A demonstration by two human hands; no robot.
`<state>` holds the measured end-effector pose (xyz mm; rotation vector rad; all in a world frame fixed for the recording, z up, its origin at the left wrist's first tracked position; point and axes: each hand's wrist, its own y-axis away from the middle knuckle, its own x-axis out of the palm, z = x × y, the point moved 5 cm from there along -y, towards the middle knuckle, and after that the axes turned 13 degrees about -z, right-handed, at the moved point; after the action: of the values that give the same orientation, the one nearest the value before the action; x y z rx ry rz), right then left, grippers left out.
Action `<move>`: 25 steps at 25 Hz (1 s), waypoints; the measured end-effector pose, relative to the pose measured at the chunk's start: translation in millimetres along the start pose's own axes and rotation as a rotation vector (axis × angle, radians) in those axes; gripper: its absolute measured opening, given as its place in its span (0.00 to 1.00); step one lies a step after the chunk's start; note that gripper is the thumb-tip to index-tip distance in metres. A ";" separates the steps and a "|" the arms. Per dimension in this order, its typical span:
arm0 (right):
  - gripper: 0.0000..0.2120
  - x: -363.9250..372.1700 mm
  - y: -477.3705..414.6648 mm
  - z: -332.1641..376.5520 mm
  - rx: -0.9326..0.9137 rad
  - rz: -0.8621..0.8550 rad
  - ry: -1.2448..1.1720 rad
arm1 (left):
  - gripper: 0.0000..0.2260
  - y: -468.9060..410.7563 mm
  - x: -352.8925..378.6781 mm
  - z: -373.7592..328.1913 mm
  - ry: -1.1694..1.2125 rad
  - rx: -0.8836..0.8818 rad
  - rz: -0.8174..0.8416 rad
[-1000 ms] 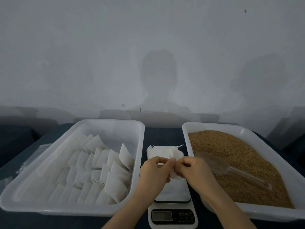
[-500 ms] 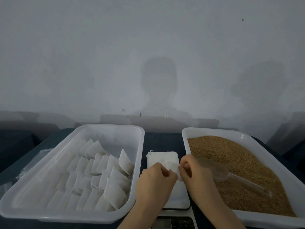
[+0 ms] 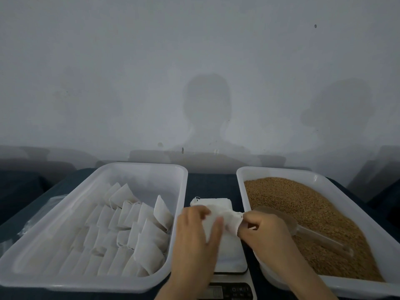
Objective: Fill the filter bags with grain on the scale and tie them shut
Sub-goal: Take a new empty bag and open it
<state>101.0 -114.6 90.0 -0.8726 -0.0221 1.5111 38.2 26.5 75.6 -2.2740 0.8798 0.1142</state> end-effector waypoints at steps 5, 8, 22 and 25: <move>0.08 2.3 1.6 -8.0 0.314 0.204 -0.240 | 0.21 -10.5 13.9 50.3 0.433 -0.631 0.313; 0.05 4.8 2.1 -16.6 0.404 0.215 -0.303 | 0.17 -10.8 12.4 63.8 0.343 -0.592 0.218; 0.09 21.5 3.1 -22.3 0.454 0.243 -0.131 | 0.28 -9.3 50.2 23.3 -0.241 0.411 0.452; 0.04 13.9 -1.0 -22.6 0.363 0.245 -0.091 | 0.25 -16.1 51.3 38.8 -0.149 0.197 0.560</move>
<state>115.3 -113.3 67.7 -0.5274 0.2938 1.7143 93.6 30.8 39.4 -1.7618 1.3581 0.4193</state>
